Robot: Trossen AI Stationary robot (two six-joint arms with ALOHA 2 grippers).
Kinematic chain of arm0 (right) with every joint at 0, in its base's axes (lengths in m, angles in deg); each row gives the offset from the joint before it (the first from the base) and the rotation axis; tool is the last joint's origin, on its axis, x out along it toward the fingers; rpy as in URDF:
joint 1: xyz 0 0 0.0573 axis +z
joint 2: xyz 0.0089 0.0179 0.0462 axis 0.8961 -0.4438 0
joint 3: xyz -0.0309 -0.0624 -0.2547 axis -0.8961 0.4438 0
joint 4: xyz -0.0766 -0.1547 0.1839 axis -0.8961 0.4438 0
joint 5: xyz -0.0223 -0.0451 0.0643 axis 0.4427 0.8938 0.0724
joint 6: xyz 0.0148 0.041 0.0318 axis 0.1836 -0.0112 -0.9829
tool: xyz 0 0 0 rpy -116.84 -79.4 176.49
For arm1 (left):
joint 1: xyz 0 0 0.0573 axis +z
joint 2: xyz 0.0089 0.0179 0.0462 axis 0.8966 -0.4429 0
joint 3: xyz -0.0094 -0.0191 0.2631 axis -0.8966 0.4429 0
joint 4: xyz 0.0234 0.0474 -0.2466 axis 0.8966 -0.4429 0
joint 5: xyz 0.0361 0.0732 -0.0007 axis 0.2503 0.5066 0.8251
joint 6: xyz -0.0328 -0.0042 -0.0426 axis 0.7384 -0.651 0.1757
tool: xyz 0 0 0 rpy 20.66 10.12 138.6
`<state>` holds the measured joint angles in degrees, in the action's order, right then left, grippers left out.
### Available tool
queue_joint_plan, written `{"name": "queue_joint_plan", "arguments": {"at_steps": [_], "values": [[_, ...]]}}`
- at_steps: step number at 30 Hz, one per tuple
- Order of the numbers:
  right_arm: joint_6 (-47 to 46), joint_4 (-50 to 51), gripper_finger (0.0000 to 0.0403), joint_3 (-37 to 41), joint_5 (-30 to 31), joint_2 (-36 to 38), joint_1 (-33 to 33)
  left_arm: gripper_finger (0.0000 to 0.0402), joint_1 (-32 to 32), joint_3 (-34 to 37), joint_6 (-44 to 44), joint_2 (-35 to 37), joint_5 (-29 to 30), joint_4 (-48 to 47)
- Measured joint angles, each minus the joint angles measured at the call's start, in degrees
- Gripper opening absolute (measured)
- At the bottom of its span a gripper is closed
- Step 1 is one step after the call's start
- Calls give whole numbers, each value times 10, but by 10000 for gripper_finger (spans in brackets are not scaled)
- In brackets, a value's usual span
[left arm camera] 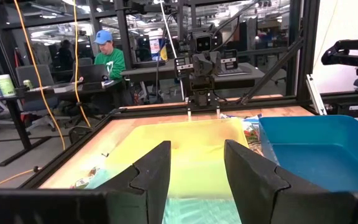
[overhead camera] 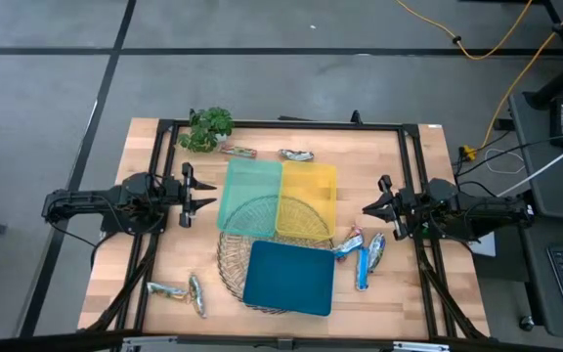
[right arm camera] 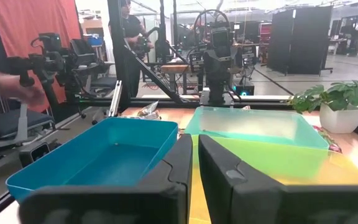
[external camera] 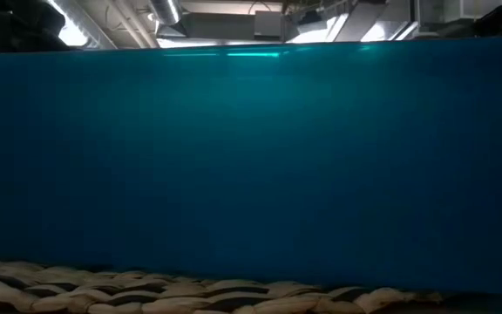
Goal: Pick and place Granola Bars by type
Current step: Put the blue granola bar into the blue bin
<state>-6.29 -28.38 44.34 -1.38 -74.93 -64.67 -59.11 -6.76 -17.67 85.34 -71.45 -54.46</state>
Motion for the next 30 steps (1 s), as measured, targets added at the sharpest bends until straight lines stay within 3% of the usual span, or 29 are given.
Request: {"name": "queue_joint_plan", "arguments": {"at_steps": [30], "values": [[-10,-27,32,0,0,0,0,143,0,0,0,0,15,0]]}}
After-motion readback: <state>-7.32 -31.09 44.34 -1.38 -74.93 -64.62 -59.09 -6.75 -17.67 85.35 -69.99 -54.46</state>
